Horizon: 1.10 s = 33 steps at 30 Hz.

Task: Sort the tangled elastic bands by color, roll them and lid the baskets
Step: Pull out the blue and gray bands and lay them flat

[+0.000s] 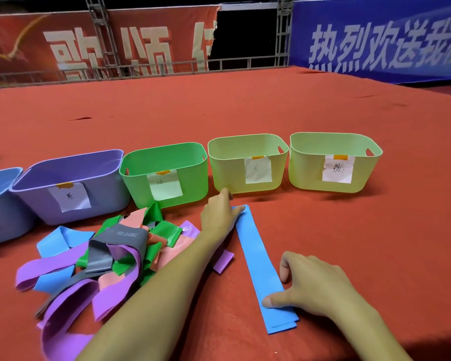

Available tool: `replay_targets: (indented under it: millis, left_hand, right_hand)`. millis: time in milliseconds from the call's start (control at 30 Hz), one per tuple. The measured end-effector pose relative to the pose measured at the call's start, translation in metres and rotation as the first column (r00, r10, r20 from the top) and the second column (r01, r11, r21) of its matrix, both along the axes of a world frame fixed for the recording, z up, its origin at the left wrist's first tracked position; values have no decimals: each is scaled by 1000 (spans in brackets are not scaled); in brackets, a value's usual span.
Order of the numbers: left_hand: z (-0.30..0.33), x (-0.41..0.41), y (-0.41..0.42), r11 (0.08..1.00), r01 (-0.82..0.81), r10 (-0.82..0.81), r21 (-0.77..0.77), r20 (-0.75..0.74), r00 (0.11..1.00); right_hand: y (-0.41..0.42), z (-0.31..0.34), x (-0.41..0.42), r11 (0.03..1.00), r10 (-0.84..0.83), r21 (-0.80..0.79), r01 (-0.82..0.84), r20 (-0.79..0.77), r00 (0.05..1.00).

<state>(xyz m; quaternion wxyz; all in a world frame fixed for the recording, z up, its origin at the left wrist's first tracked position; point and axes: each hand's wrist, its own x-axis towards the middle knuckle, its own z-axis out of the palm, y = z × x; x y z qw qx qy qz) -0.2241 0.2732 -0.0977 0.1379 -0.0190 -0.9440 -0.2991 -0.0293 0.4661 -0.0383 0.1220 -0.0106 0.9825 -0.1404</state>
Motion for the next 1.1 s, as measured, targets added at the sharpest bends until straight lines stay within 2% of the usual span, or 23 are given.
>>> replay_targets:
  millis: [133, 233, 400, 533, 733, 867, 1100]
  left_hand:
    - [11, 19, -9, 980, 196, -196, 28, -20, 980]
    - [23, 44, -23, 945, 322, -318, 62, -66, 946]
    - [41, 96, -55, 903, 372, -340, 214, -173, 924]
    - [46, 136, -91, 895, 371, -323, 249, -214, 922]
    - [55, 172, -161, 930, 275, -216, 242, -245, 945]
    - [57, 185, -205, 957, 205, -146, 203, -272, 951]
    - [46, 196, -267, 971, 81, -41, 226, -178, 983]
  right_hand:
    - [0, -3, -6, 995, 18, -94, -17, 12, 1000]
    - [-4, -6, -11, 990, 10, -143, -19, -59, 998]
    - [-32, -8, -17, 936, 26, -338, -100, -217, 976]
    - [-69, -7, -21, 872, 65, -444, -207, -313, 947]
    - [-126, -9, -23, 806, 158, -503, -313, -327, 932]
    - [-158, -9, -22, 800, 177, -504, -325, -320, 931]
    - [-201, -18, -30, 729, 138, -587, -351, -376, 916]
